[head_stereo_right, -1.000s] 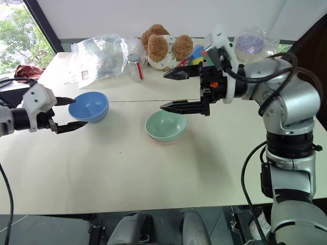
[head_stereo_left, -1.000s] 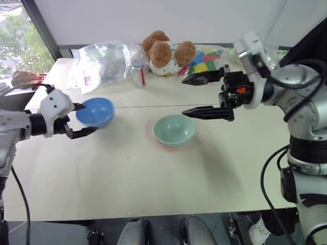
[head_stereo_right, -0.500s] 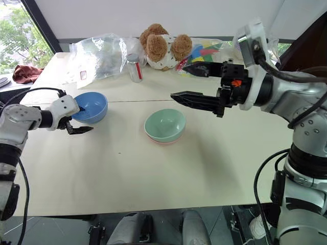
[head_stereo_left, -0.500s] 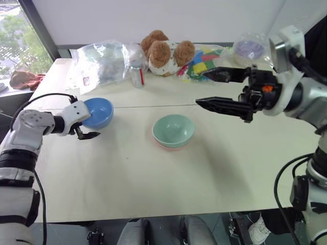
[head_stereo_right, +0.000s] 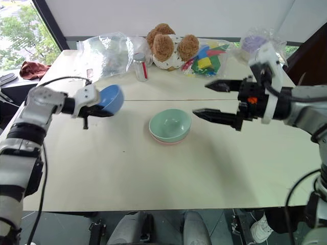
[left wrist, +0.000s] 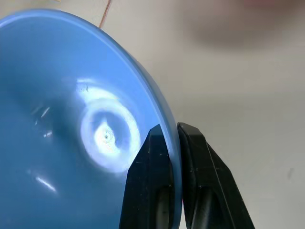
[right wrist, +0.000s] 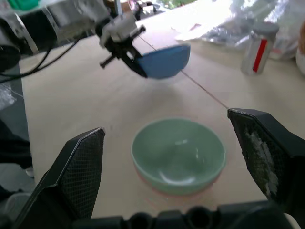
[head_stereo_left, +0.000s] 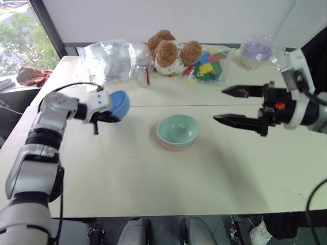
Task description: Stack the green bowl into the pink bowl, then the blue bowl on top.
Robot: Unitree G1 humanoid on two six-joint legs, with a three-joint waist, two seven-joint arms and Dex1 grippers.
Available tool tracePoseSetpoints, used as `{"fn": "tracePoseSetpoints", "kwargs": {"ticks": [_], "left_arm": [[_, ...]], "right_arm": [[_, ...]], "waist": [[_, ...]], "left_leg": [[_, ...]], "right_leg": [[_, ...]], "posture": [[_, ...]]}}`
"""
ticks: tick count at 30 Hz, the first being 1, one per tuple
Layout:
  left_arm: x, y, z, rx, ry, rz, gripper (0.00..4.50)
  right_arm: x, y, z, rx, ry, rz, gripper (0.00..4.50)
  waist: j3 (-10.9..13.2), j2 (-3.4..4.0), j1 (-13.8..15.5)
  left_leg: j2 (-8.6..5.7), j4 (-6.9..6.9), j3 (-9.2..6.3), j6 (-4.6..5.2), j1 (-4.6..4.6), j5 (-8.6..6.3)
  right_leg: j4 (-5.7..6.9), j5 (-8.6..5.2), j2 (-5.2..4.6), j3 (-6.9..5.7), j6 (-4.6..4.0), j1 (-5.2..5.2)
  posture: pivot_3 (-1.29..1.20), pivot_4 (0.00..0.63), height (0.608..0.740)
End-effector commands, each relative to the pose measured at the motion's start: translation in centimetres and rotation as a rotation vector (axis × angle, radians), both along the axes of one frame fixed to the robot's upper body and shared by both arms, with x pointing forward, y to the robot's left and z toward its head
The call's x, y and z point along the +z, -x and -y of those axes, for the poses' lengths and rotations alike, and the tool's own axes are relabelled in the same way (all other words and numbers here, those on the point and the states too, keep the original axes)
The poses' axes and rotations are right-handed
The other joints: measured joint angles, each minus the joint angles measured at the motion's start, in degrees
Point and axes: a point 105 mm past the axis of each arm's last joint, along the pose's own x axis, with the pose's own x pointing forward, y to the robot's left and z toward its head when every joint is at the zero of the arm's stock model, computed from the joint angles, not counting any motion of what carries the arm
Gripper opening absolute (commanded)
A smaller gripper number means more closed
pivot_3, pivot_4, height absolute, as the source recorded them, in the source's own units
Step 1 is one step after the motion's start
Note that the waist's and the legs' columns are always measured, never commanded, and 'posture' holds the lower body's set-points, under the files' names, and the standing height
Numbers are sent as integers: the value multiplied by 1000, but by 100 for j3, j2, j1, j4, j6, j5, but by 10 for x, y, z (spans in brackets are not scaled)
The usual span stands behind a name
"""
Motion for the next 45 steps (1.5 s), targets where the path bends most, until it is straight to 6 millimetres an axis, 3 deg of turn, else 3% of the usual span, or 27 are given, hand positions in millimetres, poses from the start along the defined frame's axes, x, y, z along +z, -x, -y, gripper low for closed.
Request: {"fn": "tracePoseSetpoints", "kwargs": {"ticks": [1,5,10,19,22,24,28,29,31,35,38,40,45], "left_arm": [[53,15,49,-252,77,76,72],[68,36,98,-461,147,18,72],[57,61,136,-636,114,-67,72],[21,68,141,-693,-50,-157,72],[12,67,142,-691,-61,-183,1126],[11,66,143,-686,-51,-184,2111],[41,58,145,-654,71,-126,4206],[53,55,144,-633,113,-100,4466],[68,52,142,-604,173,-71,4466],[111,47,106,-476,325,12,4466],[119,57,73,-409,367,5,4466],[119,61,60,-355,387,-10,4466],[107,84,26,-184,440,-46,4466]], "right_arm": [[5,10,11,-35,60,66,4500],[3,15,18,-70,65,64,4500],[9,25,26,-116,60,78,4500],[12,36,33,-177,71,95,4500],[11,36,34,-183,71,94,4500],[10,35,34,-188,70,94,4500],[6,33,34,-185,79,85,4500],[6,32,34,-181,78,84,4500],[5,32,33,-176,80,82,4500],[-1,27,30,-152,96,66,4500],[-5,23,27,-129,107,56,4500],[-8,21,26,-114,116,51,4500],[-12,14,20,-64,113,29,4500]], "waist": [[0,0,-3],[-1,2,-53],[-2,4,-74],[-2,5,-35],[-2,5,-17],[-2,5,-13],[-2,4,-14],[-2,4,-16],[-1,4,-33],[-2,5,-78],[-3,7,-168],[-3,7,-160],[-3,4,-155]], "left_leg": [[0,1,-2,0,-3,0],[0,1,2,0,-3,0],[10,-2,-9,1,5,0],[10,-2,-7,0,17,0],[9,-2,-7,0,15,0],[9,-1,-7,0,16,0],[6,1,-7,1,15,0],[6,1,-7,1,15,0],[7,1,-8,1,15,0],[8,-1,-8,1,16,0],[11,-6,-9,0,20,0],[12,-7,-9,-1,23,1],[12,1,-10,-7,23,4]], "right_leg": [[0,0,2,0,0,0],[0,0,8,4,1,1],[-2,0,19,14,1,-1],[-1,0,18,21,0,9],[-3,0,18,21,0,9],[-3,0,18,21,0,10],[-5,0,19,21,0,12],[-5,0,19,21,0,12],[-4,0,22,20,0,11],[-4,0,23,20,1,11],[-2,0,24,20,1,10],[1,0,22,21,1,10],[2,0,11,24,1,16]], "posture": [[0,150,740],[0,150,740],[0,150,740],[0,150,740],[0,150,740],[0,150,740],[0,150,740],[0,150,740],[0,150,740],[0,150,740],[0,150,740],[0,150,740],[0,150,740]]}}
